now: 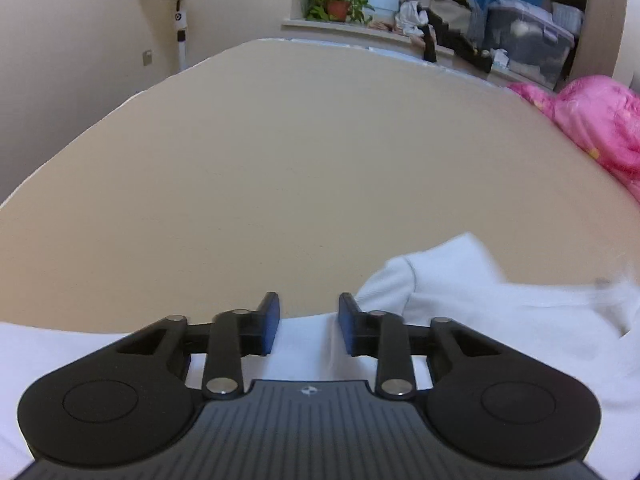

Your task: Fold small clothes

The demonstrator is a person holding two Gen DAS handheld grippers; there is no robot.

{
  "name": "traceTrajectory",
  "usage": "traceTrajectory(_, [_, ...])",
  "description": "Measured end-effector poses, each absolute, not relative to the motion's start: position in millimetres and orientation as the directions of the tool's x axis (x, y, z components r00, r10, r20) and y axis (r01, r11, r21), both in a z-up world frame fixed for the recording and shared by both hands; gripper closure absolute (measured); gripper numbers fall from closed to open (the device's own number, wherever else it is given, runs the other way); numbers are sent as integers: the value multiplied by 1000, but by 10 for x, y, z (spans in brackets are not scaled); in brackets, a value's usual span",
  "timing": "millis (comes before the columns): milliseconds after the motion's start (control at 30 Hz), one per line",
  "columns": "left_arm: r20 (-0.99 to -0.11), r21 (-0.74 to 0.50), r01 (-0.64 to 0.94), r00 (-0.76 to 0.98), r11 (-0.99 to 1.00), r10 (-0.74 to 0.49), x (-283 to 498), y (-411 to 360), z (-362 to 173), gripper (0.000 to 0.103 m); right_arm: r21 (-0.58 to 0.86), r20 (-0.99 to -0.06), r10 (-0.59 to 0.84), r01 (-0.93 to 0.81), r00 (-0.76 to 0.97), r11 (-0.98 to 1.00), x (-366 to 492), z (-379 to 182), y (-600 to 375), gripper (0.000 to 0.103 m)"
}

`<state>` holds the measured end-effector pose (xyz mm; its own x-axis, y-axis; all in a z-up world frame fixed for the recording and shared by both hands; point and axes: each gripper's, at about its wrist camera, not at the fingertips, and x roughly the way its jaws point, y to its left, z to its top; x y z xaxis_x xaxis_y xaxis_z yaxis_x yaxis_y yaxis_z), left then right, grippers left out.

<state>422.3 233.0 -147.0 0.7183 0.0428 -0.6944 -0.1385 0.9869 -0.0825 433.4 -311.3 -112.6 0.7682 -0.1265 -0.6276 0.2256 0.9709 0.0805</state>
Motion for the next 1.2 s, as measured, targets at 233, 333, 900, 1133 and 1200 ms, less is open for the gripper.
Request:
traceTrajectory(233, [-660, -231, 30, 730, 973, -179, 3944, 2163, -1284, 67, 137, -543, 17, 68, 840, 988, 3432, -878, -3170, 94])
traceTrajectory(333, [-793, -124, 26, 599, 992, -115, 3999, 2021, -1721, 66, 64, -707, 77, -44, 703, 997, 3215, -1190, -3123, 84])
traceTrajectory(900, [-907, -158, -180, 415, 971, -71, 1329, 2324, -1010, 66, 275, -766, 58, 245, 640, 930, 822, -786, -3741, 67])
traceTrajectory(1133, [-951, -96, -191, 308, 977, -33, 537, 2488, -1261, 66, 198, -848, 57, 216, 527, 956, 546, -1116, -3731, 67])
traceTrajectory(1200, [-954, -114, -213, 297, 970, -47, 498, 2548, -1267, 66, 173, -875, 51, 213, 482, 962, 555, -1195, -3690, 67])
